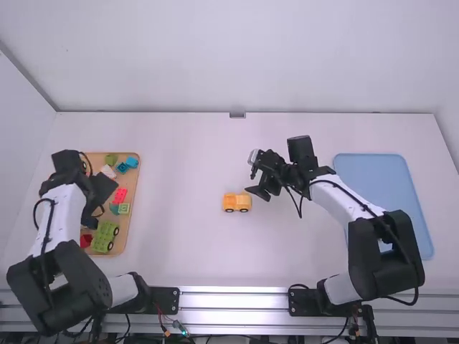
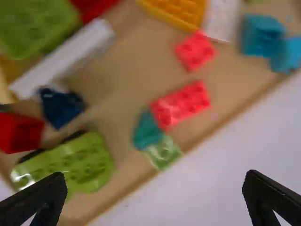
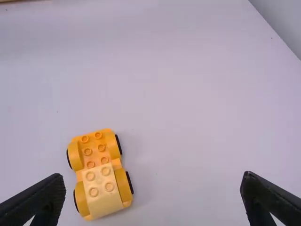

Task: Assemble lego blocks to make yellow taxi

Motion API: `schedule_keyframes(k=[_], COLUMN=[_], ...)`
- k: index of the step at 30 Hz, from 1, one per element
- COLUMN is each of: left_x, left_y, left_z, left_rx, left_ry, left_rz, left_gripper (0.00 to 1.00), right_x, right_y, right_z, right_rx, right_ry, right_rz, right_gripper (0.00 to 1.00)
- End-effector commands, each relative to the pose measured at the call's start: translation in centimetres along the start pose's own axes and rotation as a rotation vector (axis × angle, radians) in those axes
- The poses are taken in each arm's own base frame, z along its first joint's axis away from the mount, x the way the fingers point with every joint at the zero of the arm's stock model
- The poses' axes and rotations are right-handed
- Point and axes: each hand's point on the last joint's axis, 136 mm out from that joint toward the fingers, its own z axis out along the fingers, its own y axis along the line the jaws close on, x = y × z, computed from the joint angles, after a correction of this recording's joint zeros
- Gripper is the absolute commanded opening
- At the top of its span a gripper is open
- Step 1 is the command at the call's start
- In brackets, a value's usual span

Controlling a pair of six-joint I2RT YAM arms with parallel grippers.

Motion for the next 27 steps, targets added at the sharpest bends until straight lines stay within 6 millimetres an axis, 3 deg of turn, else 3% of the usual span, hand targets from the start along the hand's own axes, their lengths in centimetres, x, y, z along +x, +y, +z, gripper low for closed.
schedule_keyframes(k=[1, 8, 10, 13, 17, 21, 27], left_x=[-1.2, -1.5, -1.4, -2.0, -3.1, -3.3, -3.2], left_y=[3.3, 8.4, 10.3, 11.5, 11.9, 11.6, 11.0], left_z=[0.4, 3.1, 4.0, 5.2, 6.5, 7.6, 8.9], left_rx=[-0.072, -0.069, -0.12, -0.147, -0.147, -0.142, -0.138], left_ry=[-0.002, 0.143, 0.201, 0.255, 0.276, 0.282, 0.252], left_rz=[-0.157, -0.299, -0.345, -0.356, -0.352, -0.328, -0.299], left_gripper=[0.99, 0.98, 0.94, 0.88, 0.7, 0.63, 0.6], right_x=[0.1, 0.1, 0.2, 0.1, 0.0, 0.0, 0.1], right_y=[0.1, 0.2, 0.2, 0.1, 0.1, 0.1, 0.1], right_z=[-0.1, -0.1, -0.1, -0.1, -0.1, -0.1, -0.1], right_rx=[-0.003, -0.004, -0.005, -0.003, -0.001, -0.001, -0.003], right_ry=[-0.002, -0.001, 0.0, -0.002, -0.004, -0.004, -0.002], right_rz=[0.009, 0.012, 0.013, 0.01, 0.005, 0.005, 0.008], right_gripper=[0.98, 0.98, 0.98, 0.98, 0.98, 0.98, 0.98])
